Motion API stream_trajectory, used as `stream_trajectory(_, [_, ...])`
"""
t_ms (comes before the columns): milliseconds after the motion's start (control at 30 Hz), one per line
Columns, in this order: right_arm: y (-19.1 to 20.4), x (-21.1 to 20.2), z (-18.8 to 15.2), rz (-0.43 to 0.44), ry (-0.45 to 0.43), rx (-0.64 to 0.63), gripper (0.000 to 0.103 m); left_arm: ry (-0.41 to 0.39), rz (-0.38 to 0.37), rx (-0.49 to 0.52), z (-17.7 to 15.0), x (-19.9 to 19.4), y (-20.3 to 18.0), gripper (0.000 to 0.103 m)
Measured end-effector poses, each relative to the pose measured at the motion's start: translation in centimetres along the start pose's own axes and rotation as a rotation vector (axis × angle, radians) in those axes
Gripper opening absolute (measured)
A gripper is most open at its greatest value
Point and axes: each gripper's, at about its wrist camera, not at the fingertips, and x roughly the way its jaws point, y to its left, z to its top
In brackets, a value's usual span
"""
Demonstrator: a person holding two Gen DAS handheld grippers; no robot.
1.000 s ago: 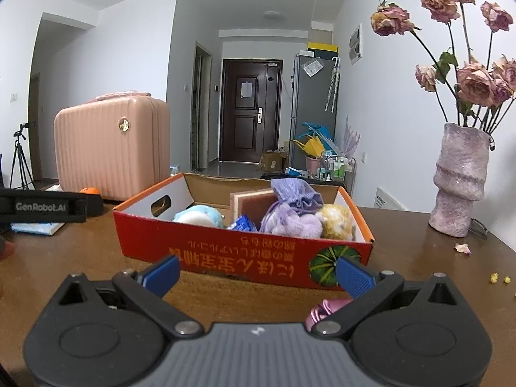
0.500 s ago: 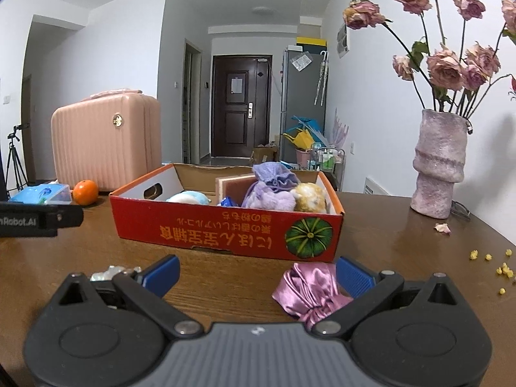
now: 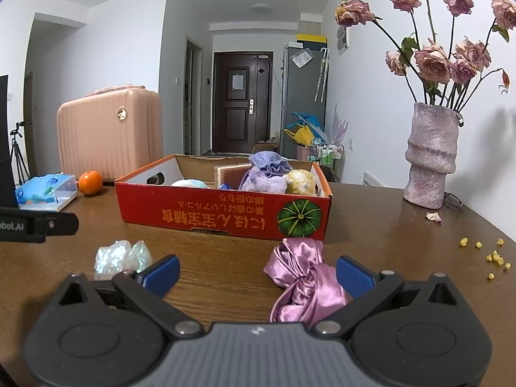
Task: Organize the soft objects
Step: 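Move both grippers back and grasp the pink satin scrunchie with the right gripper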
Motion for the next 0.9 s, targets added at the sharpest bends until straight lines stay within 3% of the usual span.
stream_trajectory(433, [-0.5,-1.1,-1.2,0.005,0.027,-0.006,0.103,0.035,-0.044,0.029,-1.1,-1.0,-0.8,0.103])
stream_trajectory(733, [-1.7,1.5,-1.1,-0.042,0.108,0.018,0.103,0.078,-0.052,0.023,-1.4,0.0,-0.7,0.103])
stream_trajectory(900, [-2.3,3.8,-1.0,-0.040,0.153,0.010,0.095,0.088,-0.059,0.023,-1.5,0.3,-0.8,0.103])
